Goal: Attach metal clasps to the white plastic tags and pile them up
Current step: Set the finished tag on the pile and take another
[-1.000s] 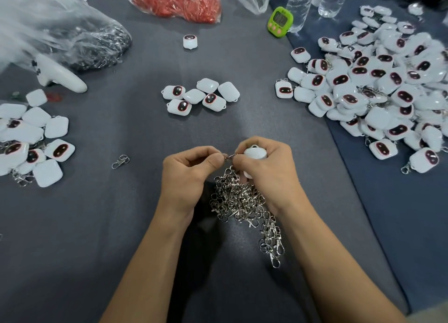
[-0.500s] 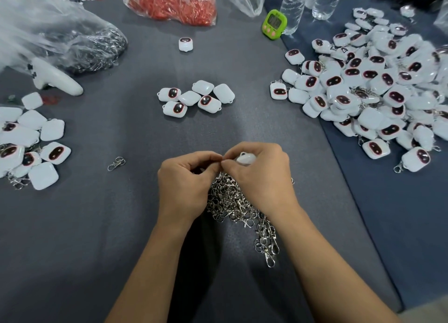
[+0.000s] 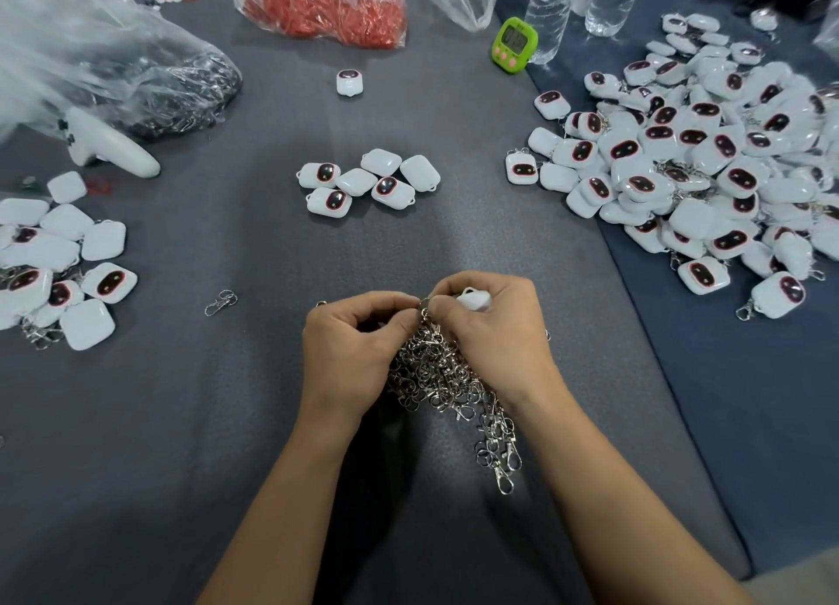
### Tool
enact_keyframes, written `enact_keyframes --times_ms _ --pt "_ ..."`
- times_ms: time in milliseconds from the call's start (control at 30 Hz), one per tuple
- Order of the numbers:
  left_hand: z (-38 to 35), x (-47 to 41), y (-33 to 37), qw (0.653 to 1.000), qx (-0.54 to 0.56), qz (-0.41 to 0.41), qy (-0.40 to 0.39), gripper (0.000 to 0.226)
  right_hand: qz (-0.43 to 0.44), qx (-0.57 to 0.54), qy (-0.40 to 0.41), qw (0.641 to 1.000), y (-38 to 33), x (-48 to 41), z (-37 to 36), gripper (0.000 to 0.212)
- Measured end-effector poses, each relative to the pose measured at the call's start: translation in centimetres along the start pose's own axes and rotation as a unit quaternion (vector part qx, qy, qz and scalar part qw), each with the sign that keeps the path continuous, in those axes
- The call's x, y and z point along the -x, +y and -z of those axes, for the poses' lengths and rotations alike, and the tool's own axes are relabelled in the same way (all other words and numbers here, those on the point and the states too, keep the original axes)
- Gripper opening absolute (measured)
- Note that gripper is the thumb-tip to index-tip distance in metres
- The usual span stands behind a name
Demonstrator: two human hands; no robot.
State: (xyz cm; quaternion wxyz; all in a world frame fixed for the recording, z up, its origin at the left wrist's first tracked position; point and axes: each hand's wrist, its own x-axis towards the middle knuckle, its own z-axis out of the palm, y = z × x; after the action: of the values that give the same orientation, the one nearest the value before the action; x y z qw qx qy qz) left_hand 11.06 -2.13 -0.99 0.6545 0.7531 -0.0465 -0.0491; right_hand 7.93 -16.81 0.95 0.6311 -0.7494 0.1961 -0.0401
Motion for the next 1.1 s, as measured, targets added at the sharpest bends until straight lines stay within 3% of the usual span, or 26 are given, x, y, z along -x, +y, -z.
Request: enact_keyframes --times_ms 367,667,867,1100 --pt "-0.3 0.6 0.3 0.999 0.038 0.026 -0.002 0.01 -0.01 -0.006 -0.023 1.0 0.5 0.0 0.0 0.008" --pt "0.1 0.7 0.9 0.998 0.037 0.014 -0.053 0.011 0.003 -0.036 -0.07 0.997 0.2 0.3 0.7 0.013" --pt "-0.2 0.4 1.6 0.984 0.144 0.093 -0.054 0.012 0.049 -0.073 -0.084 0.993 0.0 0.5 0.8 0.006" --pt "-0.4 0.1 2.3 0.961 0.234 0.126 -0.079 0.019 0.064 -0.075 -0.108 0.989 -0.6 0.1 0.8 0.007"
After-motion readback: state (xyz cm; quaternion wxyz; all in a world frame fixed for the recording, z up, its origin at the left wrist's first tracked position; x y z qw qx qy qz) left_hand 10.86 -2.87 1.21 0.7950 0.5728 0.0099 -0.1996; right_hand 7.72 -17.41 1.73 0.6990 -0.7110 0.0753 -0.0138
